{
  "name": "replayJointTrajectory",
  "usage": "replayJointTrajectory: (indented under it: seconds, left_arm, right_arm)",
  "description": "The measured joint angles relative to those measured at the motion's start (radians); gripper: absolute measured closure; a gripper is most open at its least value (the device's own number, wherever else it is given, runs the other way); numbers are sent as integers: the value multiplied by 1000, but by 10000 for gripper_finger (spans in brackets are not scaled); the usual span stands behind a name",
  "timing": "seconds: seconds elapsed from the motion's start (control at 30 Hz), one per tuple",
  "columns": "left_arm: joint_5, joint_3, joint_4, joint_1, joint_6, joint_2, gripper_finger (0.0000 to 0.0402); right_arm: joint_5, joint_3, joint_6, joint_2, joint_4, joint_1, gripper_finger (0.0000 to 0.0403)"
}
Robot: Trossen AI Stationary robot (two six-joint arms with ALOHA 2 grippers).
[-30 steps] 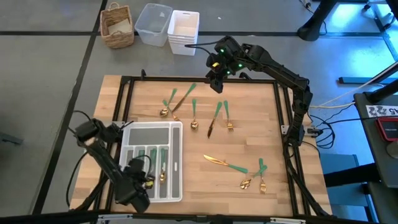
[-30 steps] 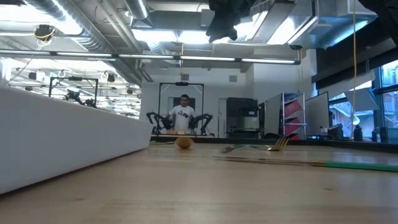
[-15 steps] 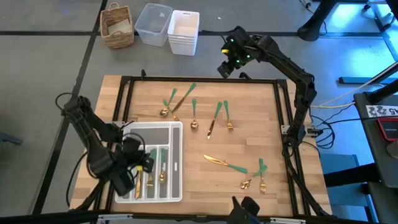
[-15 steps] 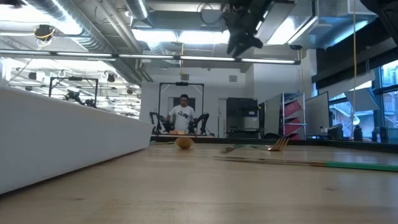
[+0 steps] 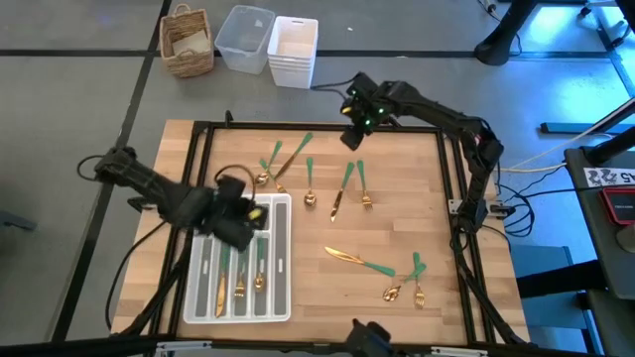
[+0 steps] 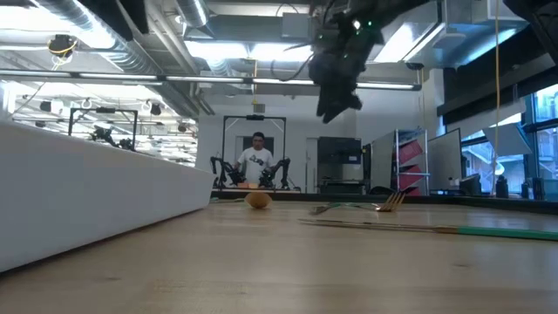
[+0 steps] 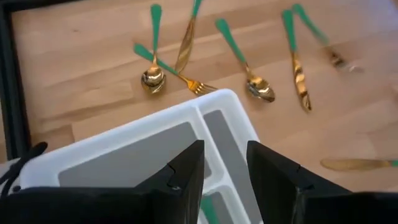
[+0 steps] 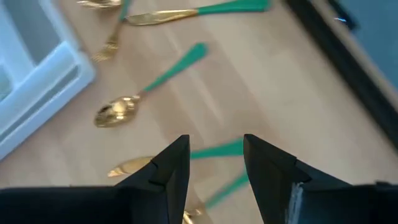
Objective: Sort silverware
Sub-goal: Put the green spoon on the silverware tray
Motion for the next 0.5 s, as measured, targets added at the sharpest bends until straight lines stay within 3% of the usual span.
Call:
replayJointTrajectory:
  seconds: [0.23,0.5]
  left_arm:
    - [187,-8,156,278,402,-19,286]
    - [428,-9,239,638,726,-1,286]
  right_arm:
    - [-45,-50,-114,1,94,30,249]
    - [-20,57,-225,-56,74,19,249]
